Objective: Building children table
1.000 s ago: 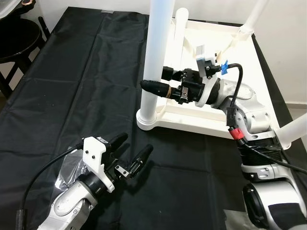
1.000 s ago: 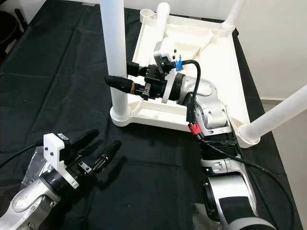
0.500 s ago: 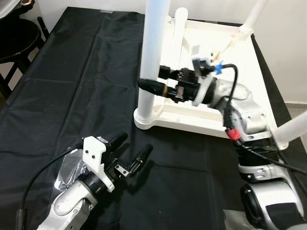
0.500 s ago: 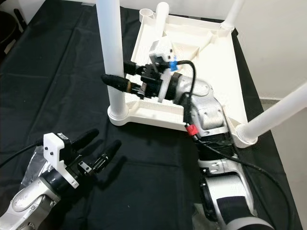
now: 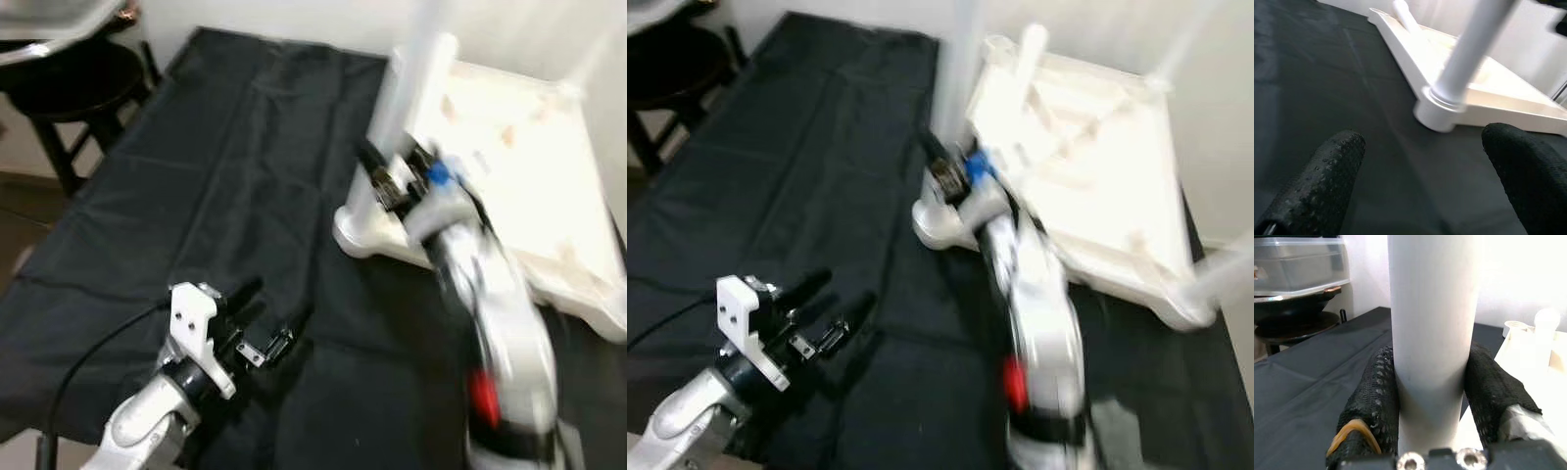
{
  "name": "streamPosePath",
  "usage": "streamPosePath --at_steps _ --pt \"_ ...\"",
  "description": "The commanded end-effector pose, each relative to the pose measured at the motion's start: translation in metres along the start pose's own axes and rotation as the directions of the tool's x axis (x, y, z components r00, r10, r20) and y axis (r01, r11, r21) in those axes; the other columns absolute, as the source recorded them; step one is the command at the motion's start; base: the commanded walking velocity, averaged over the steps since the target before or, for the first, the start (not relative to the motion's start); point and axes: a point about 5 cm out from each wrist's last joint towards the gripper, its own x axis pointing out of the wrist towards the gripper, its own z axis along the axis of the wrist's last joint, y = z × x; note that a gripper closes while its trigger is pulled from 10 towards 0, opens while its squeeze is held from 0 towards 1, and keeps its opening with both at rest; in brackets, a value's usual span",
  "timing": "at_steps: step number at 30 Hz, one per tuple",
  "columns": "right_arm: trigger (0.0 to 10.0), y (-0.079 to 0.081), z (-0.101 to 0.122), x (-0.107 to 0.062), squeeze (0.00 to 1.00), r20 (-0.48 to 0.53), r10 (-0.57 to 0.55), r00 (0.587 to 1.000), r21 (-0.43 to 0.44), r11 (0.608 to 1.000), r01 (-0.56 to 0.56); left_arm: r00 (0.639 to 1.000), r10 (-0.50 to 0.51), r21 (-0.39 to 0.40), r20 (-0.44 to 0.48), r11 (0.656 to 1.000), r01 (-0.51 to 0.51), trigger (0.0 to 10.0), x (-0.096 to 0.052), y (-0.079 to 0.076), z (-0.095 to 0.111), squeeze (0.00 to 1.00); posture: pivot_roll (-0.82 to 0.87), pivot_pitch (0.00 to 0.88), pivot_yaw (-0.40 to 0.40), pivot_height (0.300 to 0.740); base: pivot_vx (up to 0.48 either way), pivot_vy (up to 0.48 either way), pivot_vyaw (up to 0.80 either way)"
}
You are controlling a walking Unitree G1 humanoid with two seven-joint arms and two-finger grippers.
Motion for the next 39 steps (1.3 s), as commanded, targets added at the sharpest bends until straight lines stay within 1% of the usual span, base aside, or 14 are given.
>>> streamPosePath --at_steps 1,4,5,6,7,8,17,21,22,31,32,33,34,39 --pt "0.0 -0.01 -0.039 -0.009 0.0 -0.248 -0.062 0.967 -0.062 0.997 0.049 1.0 -0.02 -0.006 -0.008 1.0 0.02 10.0 0.001 -0.001 -0.004 0.0 -0.02 0.25 -0.088 0.74 0.0 0.0 0.0" --pt "0.0 -0.011 -0.039 -0.01 0.0 -0.27 -0.045 0.962 -0.052 0.998 0.032 1.0 -0.019 -0.003 -0.01 1.0 0.019 10.0 0.002 0.0 -0.004 0.0 -0.02 0.245 -0.091 0.74 0.0 0.0 0.0" --pt "1.6 -0.008 -0.041 -0.011 0.0 -0.284 -0.025 0.958 -0.032 0.999 0.017 1.0 -0.018 -0.002 -0.01 1.0 0.018 10.0 0.002 0.0 -0.004 0.0 -0.03 0.246 -0.089 0.74 0.0 0.0 0.0" --pt "1.6 -0.008 -0.041 -0.011 0.0 -0.284 -0.025 0.958 -0.032 0.999 0.017 1.0 -0.018 -0.002 -0.01 1.0 0.018 10.0 0.002 0.0 -0.004 0.0 -0.03 0.246 -0.089 0.74 0.0 0.0 0.0" --pt "10.0 -0.001 -0.042 -0.013 0.4 -0.302 0.046 0.952 0.015 0.999 -0.044 1.0 -0.016 -0.001 -0.01 1.0 0.016 10.0 0.001 0.001 -0.004 0.0 -0.03 0.247 -0.085 0.74 0.0 0.0 0.0" --pt "10.0 0.003 -0.041 -0.014 1.0 -0.308 0.092 0.947 0.033 0.996 -0.086 1.0 -0.015 -0.001 -0.01 1.0 0.015 10.0 0.001 0.001 -0.004 0.0 -0.04 0.247 -0.081 0.74 0.0 0.0 0.0" --pt "10.0 -0.015 -0.013 0.007 1.0 -0.152 0.164 0.975 0.019 0.987 -0.163 1.0 -0.022 -0.011 -0.015 1.0 0.022 10.0 0.0 0.0 -0.005 0.0 -0.03 0.248 -0.082 0.74 0.0 0.0 0.0" --pt "10.0 -0.017 -0.005 0.013 1.0 -0.08 0.404 0.911 0.054 0.915 -0.401 1.0 -0.025 -0.013 -0.013 1.0 0.025 10.0 -0.001 -0.002 -0.006 0.0 -0.02 0.246 -0.087 0.74 0.0 0.0 0.0" --pt "10.0 -0.034 -0.012 0.021 1.0 -0.111 0.48 0.87 0.001 0.876 -0.483 1.0 -0.024 -0.013 -0.012 1.0 0.024 10.0 -0.001 -0.004 -0.006 0.0 -0.01 0.245 -0.088 0.74 0.0 0.0 0.0" --pt "10.0 -0.053 -0.004 0.045 0.99 -0.069 0.594 0.802 0.011 0.804 -0.594 1.0 -0.027 -0.017 -0.011 0.999 0.027 10.0 -0.004 -0.007 -0.005 0.0 0.01 0.252 -0.083 0.74 0.0 0.0 0.0" --pt "10.0 -0.054 0.0 0.051 0.0 -0.042 0.604 0.796 0.017 0.797 -0.604 1.0 -0.028 -0.017 -0.012 0.999 0.027 10.0 -0.003 -0.008 -0.005 0.0 0.01 0.252 -0.083 0.74 0.0 0.0 0.0" --pt "4.1 -0.056 0.006 0.059 0.0 -0.004 0.608 0.794 0.012 0.794 -0.608 1.0 -0.027 -0.017 -0.013 0.999 0.027 10.0 -0.004 -0.008 -0.004 0.0 0.01 0.256 -0.082 0.74 0.0 0.0 0.0" --pt "0.0 -0.055 0.014 0.069 0.0 0.057 0.64 0.766 0.036 0.766 -0.642 1.0 -0.025 -0.017 -0.013 1.0 0.025 10.0 -0.004 -0.009 -0.003 0.0 0.02 0.263 -0.079 0.74 0.0 0.0 0.0" --pt "0.0 -0.052 0.015 0.073 0.0 0.071 0.701 0.71 0.029 0.71 -0.704 1.0 -0.021 -0.017 -0.013 1.0 0.021 10.0 -0.005 -0.01 -0.003 0.0 0.02 0.267 -0.082 0.74 0.0 0.0 0.0"
